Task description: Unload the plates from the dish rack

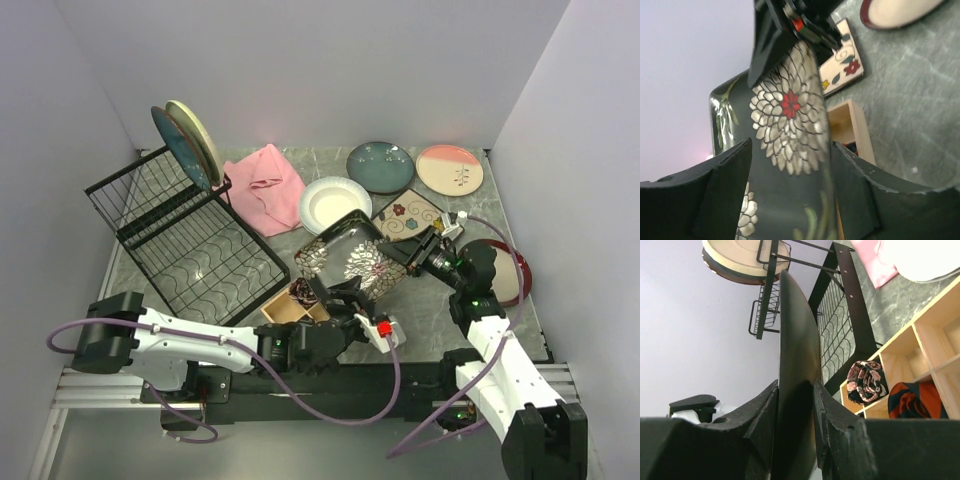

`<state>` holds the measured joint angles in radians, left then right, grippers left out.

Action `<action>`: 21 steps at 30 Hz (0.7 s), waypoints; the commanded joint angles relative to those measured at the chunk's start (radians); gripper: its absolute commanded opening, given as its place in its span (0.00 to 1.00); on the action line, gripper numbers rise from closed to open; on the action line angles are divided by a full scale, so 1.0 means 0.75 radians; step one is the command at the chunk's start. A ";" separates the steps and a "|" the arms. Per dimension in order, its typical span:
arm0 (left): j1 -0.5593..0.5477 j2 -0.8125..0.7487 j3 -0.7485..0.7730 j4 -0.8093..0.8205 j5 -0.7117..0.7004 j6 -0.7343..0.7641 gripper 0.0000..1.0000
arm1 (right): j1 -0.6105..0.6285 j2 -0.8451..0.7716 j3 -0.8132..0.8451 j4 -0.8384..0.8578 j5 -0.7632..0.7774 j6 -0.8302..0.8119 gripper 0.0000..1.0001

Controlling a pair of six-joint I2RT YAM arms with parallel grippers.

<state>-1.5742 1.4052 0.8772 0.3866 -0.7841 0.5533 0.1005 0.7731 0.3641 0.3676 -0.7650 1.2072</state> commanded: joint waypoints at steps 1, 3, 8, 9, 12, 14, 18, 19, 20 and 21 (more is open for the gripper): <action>0.007 -0.017 0.160 -0.053 -0.028 -0.128 0.70 | -0.036 0.018 0.081 0.271 -0.068 0.084 0.00; 0.009 0.004 0.203 -0.108 -0.045 -0.187 0.70 | -0.050 0.035 0.085 0.281 -0.070 0.088 0.00; 0.015 0.004 0.246 -0.155 -0.041 -0.314 0.71 | -0.077 0.098 0.069 0.320 -0.078 0.100 0.00; 0.019 0.000 0.256 -0.192 -0.055 -0.349 0.71 | -0.089 0.112 0.063 0.342 -0.088 0.112 0.00; 0.064 -0.020 0.362 -0.432 -0.063 -0.639 0.70 | -0.128 0.172 0.054 0.451 -0.146 0.178 0.00; 0.145 -0.039 0.452 -0.596 -0.004 -0.998 0.72 | -0.176 0.186 0.063 0.490 -0.176 0.205 0.00; 0.282 -0.184 0.422 -0.722 0.129 -1.383 0.73 | -0.255 0.190 0.095 0.496 -0.215 0.213 0.00; 0.356 -0.219 0.373 -0.722 0.188 -1.504 0.73 | -0.269 0.198 0.101 0.516 -0.219 0.231 0.00; 0.397 -0.257 0.340 -0.710 0.217 -1.559 0.73 | -0.269 0.198 0.106 0.534 -0.232 0.241 0.00; 0.436 -0.337 0.303 -0.690 0.252 -1.613 0.74 | -0.273 0.203 0.108 0.555 -0.236 0.254 0.00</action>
<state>-1.3415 1.3094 1.1572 -0.0803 -0.7086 -0.3103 -0.0853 0.9367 0.3660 0.5739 -0.8806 1.2907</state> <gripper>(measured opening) 0.731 0.346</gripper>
